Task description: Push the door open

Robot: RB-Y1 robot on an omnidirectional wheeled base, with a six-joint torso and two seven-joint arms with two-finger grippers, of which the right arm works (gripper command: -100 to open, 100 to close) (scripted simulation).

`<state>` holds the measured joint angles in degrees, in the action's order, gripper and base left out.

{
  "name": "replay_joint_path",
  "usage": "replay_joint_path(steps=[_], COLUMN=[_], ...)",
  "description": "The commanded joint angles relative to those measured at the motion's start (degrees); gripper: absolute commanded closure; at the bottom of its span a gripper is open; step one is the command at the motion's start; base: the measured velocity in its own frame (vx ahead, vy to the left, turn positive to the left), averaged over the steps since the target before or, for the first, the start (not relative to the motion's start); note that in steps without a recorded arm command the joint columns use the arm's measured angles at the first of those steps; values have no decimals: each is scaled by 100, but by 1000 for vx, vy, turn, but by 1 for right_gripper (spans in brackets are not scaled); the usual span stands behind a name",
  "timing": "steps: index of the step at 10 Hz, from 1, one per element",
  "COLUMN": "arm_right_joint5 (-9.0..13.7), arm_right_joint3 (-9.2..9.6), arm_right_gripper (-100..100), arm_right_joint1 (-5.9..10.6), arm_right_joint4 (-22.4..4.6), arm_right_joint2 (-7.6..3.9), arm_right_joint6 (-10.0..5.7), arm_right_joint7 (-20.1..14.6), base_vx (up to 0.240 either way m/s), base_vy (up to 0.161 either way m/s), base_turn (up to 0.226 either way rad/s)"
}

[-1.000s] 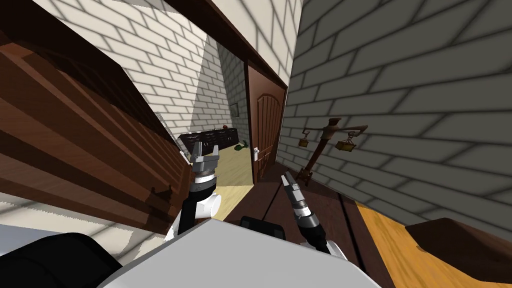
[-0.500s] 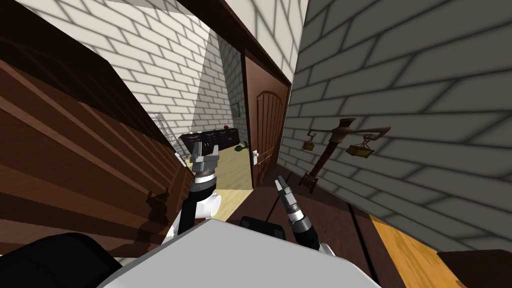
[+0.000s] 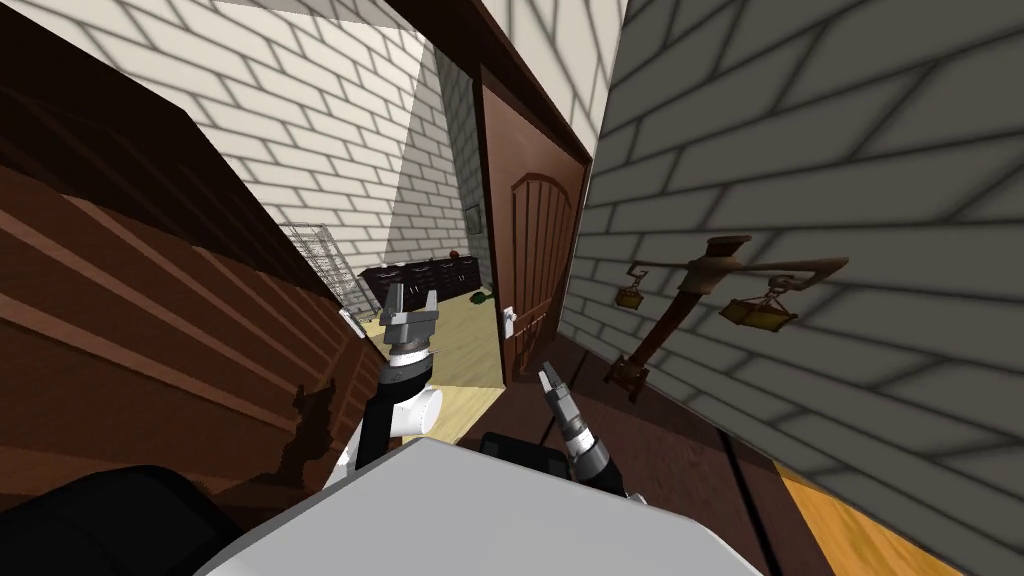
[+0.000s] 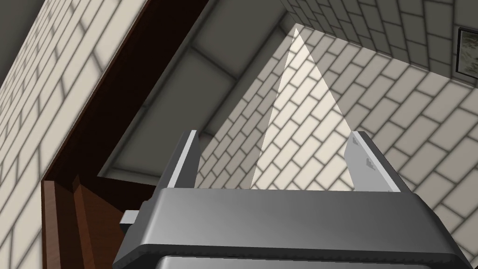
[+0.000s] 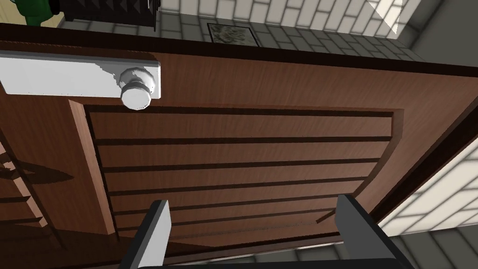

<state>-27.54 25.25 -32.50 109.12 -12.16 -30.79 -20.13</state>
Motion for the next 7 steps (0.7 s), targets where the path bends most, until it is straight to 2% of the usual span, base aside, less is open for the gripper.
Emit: replay_joint_path(steps=[1,5,7], arm_right_joint5=[-137,-475,-595], arm_right_joint3=[178,588,733], arm_right_gripper=[-100,-100,-100], arm_right_joint1=[-53,-92,-106], arm_right_joint4=[-59,-331,-427], arm_right_joint2=[-28,-144,-184], arm_right_joint6=[43,96,115], arm_right_joint7=[-84,-344,-436], base_vx=[207,222,197], base_vy=[-59,-75,-65], base_turn=[62,73,53])
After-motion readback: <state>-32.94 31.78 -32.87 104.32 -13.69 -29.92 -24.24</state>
